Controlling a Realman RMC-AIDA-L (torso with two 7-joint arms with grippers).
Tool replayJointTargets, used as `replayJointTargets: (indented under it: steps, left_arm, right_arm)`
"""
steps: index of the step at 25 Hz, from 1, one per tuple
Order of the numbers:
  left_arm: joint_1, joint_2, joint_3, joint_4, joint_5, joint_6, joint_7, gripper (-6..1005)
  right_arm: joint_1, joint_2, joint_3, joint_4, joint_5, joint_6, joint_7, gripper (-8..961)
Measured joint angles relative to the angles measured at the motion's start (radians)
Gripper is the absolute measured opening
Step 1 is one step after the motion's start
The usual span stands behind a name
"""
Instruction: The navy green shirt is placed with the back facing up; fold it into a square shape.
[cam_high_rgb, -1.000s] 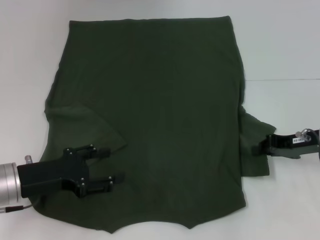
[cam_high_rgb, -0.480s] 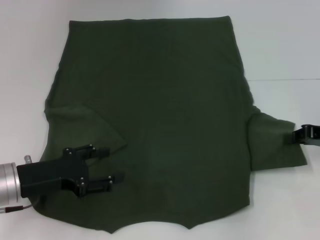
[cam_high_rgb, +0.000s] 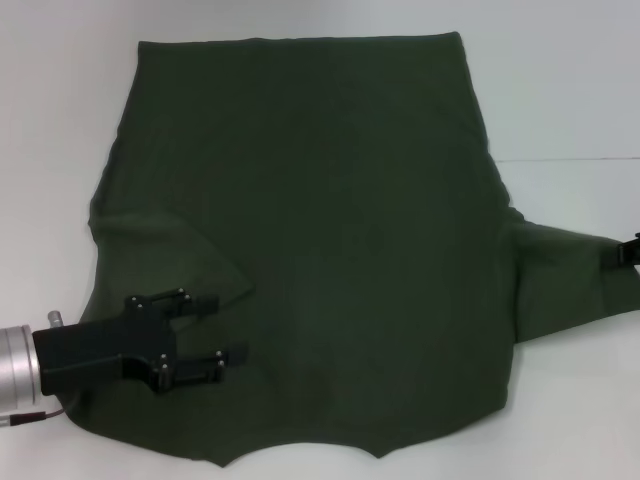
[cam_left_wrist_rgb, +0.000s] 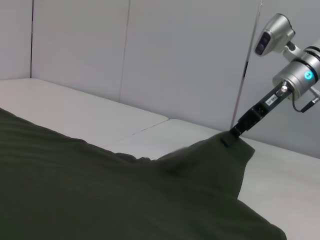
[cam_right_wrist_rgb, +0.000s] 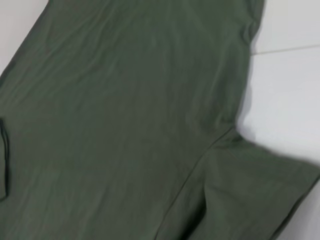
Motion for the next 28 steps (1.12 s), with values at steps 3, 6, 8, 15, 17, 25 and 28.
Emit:
replayJointTargets:
  steps: [3,6,8,15,17,25,28]
  left_arm:
    - [0.0,0.0,-0.003,0.0,0.0,0.002,-0.001,801]
    - [-0.001,0.0,-0.005,0.0,0.0,0.004,-0.004,800]
    - [-0.001,0.0,-0.005,0.0,0.0,0.004,-0.008,797]
    - [-0.001,0.0,-0.008,0.004,0.0,0.003,-0.014,796]
    - [-0.002,0.001,-0.008,0.004,0.0,0.003,-0.014,796]
    - [-0.004,0.003,-0.009,0.006,-0.009,0.004,-0.016,795]
    - [-0.004,0.003,-0.01,0.007,-0.013,0.003,-0.016,795]
  right_arm:
    - [0.002,-0.001,0.0,-0.024,-0.027,-0.004,-0.007,18]
    - [0.01,-0.002,0.005,-0.042,-0.055,0.004,-0.007,19]
    - [0.014,-0.003,0.013,-0.058,-0.066,0.011,-0.007,19]
    - [0.033,-0.005,0.035,-0.113,-0.072,0.028,-0.03,20]
    - [0.037,-0.004,0.035,-0.119,-0.072,0.028,-0.033,20]
    - [0.07,0.004,0.039,-0.156,-0.112,0.047,-0.057,22]
    - [0.076,0.005,0.039,-0.16,-0.112,0.046,-0.068,22]
